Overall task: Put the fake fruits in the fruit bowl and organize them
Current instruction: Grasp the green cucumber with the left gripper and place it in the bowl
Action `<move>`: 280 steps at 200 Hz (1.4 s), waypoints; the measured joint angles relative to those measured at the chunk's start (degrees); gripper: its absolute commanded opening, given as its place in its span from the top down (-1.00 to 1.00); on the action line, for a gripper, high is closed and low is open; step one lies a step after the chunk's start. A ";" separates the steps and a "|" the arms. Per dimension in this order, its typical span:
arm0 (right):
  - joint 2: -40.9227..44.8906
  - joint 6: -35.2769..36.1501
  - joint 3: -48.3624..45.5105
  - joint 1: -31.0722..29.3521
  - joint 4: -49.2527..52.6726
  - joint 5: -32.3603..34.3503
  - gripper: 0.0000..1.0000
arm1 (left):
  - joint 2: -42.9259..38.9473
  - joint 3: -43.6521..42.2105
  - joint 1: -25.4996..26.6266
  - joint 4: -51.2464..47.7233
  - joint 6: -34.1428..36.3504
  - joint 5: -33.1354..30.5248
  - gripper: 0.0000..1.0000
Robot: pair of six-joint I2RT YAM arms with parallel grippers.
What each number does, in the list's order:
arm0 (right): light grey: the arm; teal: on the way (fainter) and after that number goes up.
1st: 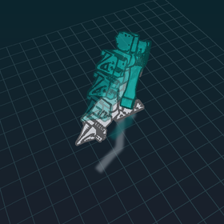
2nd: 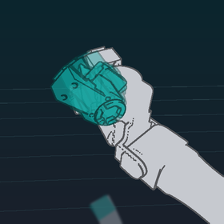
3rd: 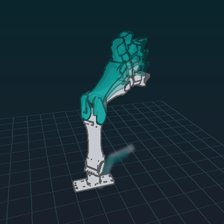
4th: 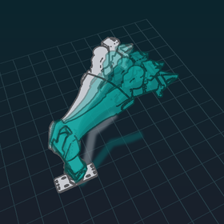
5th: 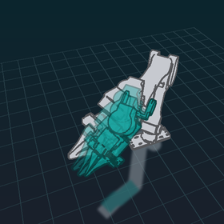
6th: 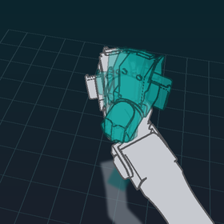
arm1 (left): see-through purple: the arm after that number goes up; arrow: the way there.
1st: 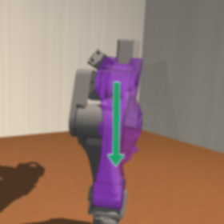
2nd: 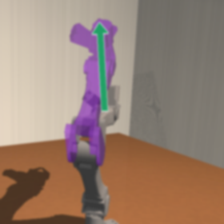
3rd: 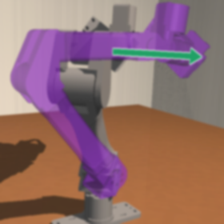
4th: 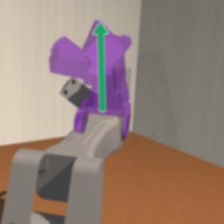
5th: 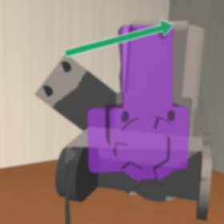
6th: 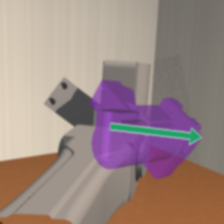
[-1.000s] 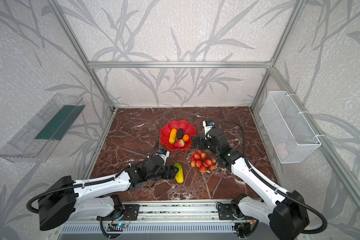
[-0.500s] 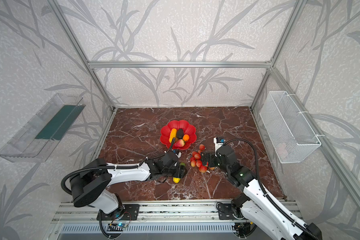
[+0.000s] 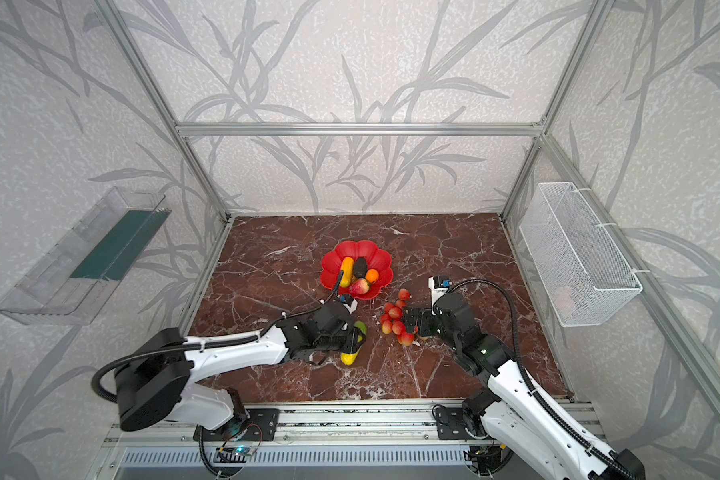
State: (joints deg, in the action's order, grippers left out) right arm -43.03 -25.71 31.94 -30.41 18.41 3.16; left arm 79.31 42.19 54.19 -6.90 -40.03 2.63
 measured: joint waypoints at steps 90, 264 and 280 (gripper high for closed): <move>3.80 0.00 -0.11 0.00 4.70 1.05 -0.98 | -3.04 10.75 -22.67 -3.82 12.07 -4.81 0.10; -3.54 -3.15 -1.64 5.03 5.86 0.11 -0.80 | 31.56 37.59 -31.36 -3.45 14.47 3.08 -0.45; -7.08 -3.63 -1.64 8.55 2.78 -2.49 -0.73 | 30.08 37.59 -31.39 -3.56 14.43 3.37 -0.46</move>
State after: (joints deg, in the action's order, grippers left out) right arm -50.11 -29.34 30.30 -21.87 21.19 0.67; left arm 109.38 79.79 22.81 -10.46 -25.61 6.00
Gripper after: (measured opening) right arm 0.884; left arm 0.725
